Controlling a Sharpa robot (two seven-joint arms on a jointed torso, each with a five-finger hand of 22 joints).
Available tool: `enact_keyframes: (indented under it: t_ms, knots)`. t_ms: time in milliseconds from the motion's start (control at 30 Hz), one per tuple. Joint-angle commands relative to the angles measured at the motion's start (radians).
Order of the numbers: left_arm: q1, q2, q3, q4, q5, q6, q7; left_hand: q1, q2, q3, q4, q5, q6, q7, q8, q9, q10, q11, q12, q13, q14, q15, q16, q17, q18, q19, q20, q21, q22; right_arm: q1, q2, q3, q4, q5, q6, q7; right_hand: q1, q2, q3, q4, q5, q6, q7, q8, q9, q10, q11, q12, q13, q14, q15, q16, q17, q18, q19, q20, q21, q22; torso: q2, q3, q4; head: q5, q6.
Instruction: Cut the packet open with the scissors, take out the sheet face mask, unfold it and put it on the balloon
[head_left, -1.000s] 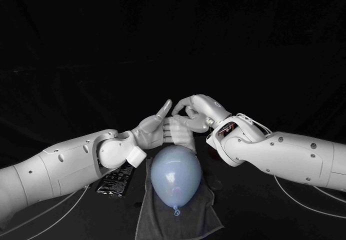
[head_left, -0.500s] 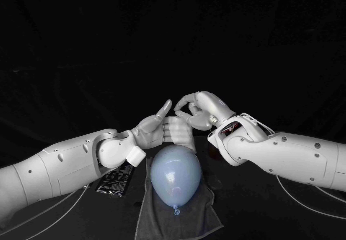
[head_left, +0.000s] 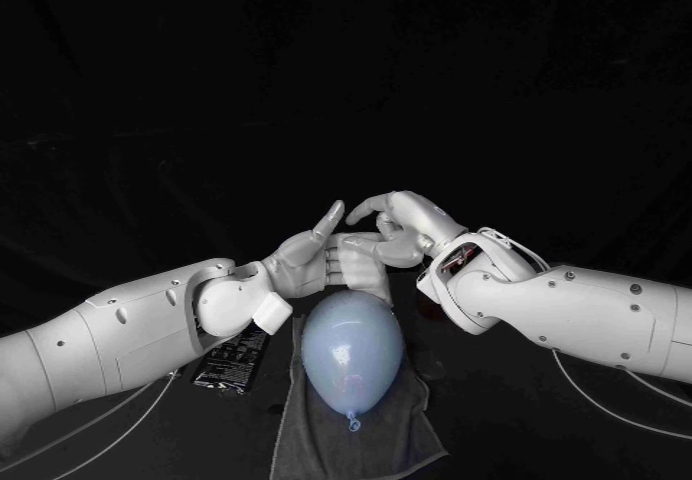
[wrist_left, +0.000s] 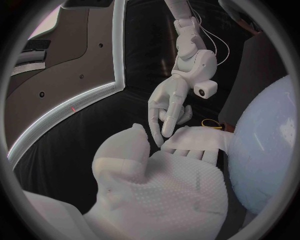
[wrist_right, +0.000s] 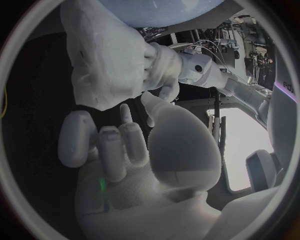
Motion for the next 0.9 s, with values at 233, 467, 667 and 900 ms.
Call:
enact_keyframes:
  t_ms: [233, 467, 667, 900]
  knots:
    - [0.002, 0.002, 0.001, 0.004, 0.002, 0.018, 0.011, 0.010, -0.002, -0.005, 0.001, -0.004, 0.004, 0.156, 0.002, 0.001, 0.000, -0.001, 0.002, -0.001, 0.001, 0.000, 0.002, 0.000, -0.003, 0.006, 0.002, 0.004, 0.000, 0.000, 0.021, 0.000, -0.018, 0.003, 0.090, -0.031, 0.028, 0.030, -0.022, 0.018, -0.004, 0.023, -0.004, -0.013, -0.003, 0.006, 0.004, 0.005, 0.139, 0.103, 0.005, 0.003, 0.264, 0.000, 0.002, 0.011, 0.005, 0.170, 0.001, -0.0005, 0.0010, -0.002, 0.000]
    - [0.002, 0.002, 0.001, 0.004, 0.002, 0.019, 0.010, 0.010, -0.001, -0.006, 0.001, -0.004, 0.005, 0.157, 0.002, 0.001, 0.002, -0.001, 0.002, -0.001, 0.001, -0.001, 0.002, 0.000, -0.003, 0.005, 0.002, 0.004, 0.000, 0.000, 0.031, 0.000, -0.030, 0.000, 0.088, -0.033, 0.069, 0.071, -0.017, 0.023, -0.004, 0.057, -0.010, -0.015, -0.004, 0.011, -0.002, 0.012, 0.145, 0.103, 0.002, 0.003, 0.264, 0.000, 0.006, 0.012, 0.015, 0.172, 0.001, -0.0007, 0.0006, -0.002, -0.001]
    - [0.002, 0.002, 0.001, 0.003, 0.002, 0.019, 0.009, 0.010, -0.001, -0.006, 0.001, -0.004, 0.005, 0.157, 0.002, 0.001, 0.002, -0.001, 0.002, -0.001, 0.001, -0.001, 0.002, 0.000, -0.003, 0.005, 0.002, 0.004, 0.000, 0.000, 0.032, 0.000, -0.032, 0.000, 0.078, -0.023, 0.115, 0.124, 0.007, 0.017, -0.004, 0.099, -0.025, -0.008, -0.001, 0.019, -0.014, 0.021, 0.153, 0.103, -0.008, 0.003, 0.264, -0.002, 0.011, 0.006, 0.030, 0.176, 0.001, -0.0001, 0.0004, -0.002, -0.001]
    - [0.002, 0.002, 0.001, 0.003, 0.002, 0.018, 0.008, 0.010, -0.001, -0.006, 0.001, -0.004, 0.005, 0.157, 0.002, 0.001, 0.002, -0.001, 0.002, -0.001, 0.001, -0.001, 0.002, 0.000, -0.003, 0.005, 0.002, 0.004, 0.000, -0.001, 0.030, 0.000, -0.028, 0.000, 0.057, -0.008, 0.166, 0.156, 0.037, -0.015, -0.004, 0.141, -0.046, 0.011, 0.008, 0.029, -0.033, 0.032, 0.165, 0.103, -0.023, 0.003, 0.264, -0.005, 0.018, -0.006, 0.048, 0.180, 0.001, 0.0004, -0.0002, -0.001, -0.002]
